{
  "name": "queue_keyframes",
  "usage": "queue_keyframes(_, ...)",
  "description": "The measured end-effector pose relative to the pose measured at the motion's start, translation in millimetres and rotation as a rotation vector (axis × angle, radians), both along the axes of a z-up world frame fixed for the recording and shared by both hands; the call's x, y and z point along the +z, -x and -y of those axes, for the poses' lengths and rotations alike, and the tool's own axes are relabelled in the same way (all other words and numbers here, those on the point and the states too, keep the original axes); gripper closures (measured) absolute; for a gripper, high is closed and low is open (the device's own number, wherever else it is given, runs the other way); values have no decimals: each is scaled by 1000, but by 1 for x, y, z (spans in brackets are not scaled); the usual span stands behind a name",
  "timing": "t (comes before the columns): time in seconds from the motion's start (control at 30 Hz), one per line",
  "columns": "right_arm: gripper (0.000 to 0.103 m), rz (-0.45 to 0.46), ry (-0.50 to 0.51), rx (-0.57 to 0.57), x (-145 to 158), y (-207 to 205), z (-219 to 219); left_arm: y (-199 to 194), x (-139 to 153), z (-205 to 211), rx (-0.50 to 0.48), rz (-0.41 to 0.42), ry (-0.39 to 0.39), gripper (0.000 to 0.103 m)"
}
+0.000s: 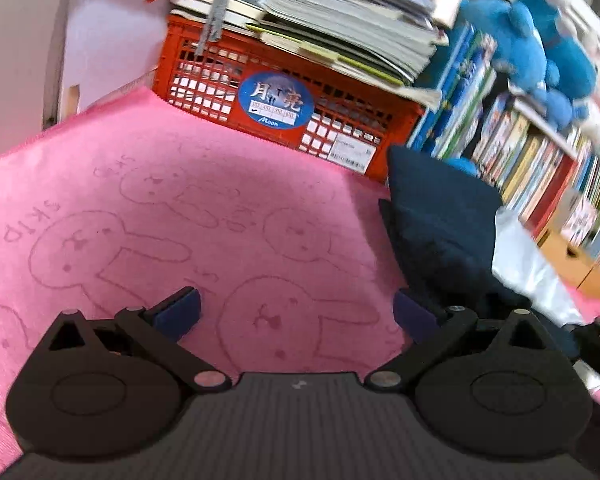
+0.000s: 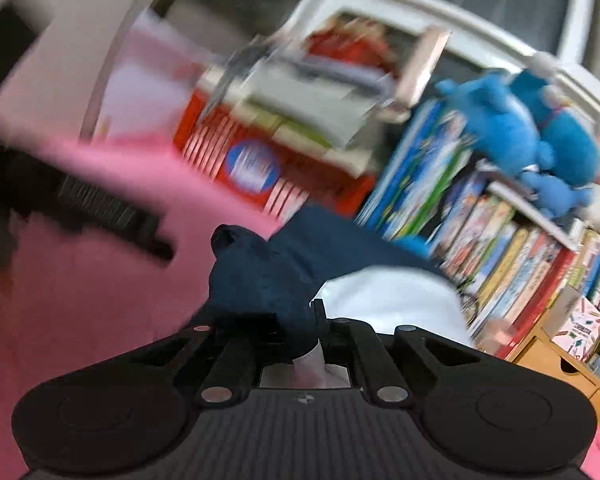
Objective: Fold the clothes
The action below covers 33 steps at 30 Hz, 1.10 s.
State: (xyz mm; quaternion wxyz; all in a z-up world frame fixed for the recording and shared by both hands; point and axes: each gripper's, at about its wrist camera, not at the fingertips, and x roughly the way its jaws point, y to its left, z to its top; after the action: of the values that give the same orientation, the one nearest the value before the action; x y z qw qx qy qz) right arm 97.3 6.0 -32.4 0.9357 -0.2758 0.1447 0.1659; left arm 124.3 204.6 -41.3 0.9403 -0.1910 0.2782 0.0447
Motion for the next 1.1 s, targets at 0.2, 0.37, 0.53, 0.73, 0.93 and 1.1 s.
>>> queue_keyframes(0.2, 89, -27, 128, 11, -12, -1, -7, 0, -1, -1, -2, 2, 3, 0)
queue_keyframes(0.37, 79, 111, 258, 9, -28, 11, -23, 1, -2, -1, -4, 4, 6, 0)
queue_keyframes(0.53, 89, 274, 229, -89, -16, 0, -31, 1, -2, -2, -5, 5, 7, 0)
queue_keyframes(0.73, 76, 19, 154, 9, -19, -14, -39, 1, -2, -2, -3, 7, 10, 0)
queue_keyframes(0.93, 23, -64, -30, 32, 9, 9, 15, 1, -2, -1, -2, 7, 8, 0)
queue_keyframes(1.1, 16, -15, -34, -78, 16, 37, 72, 2, -1, 0, -14, 22, 2, 0)
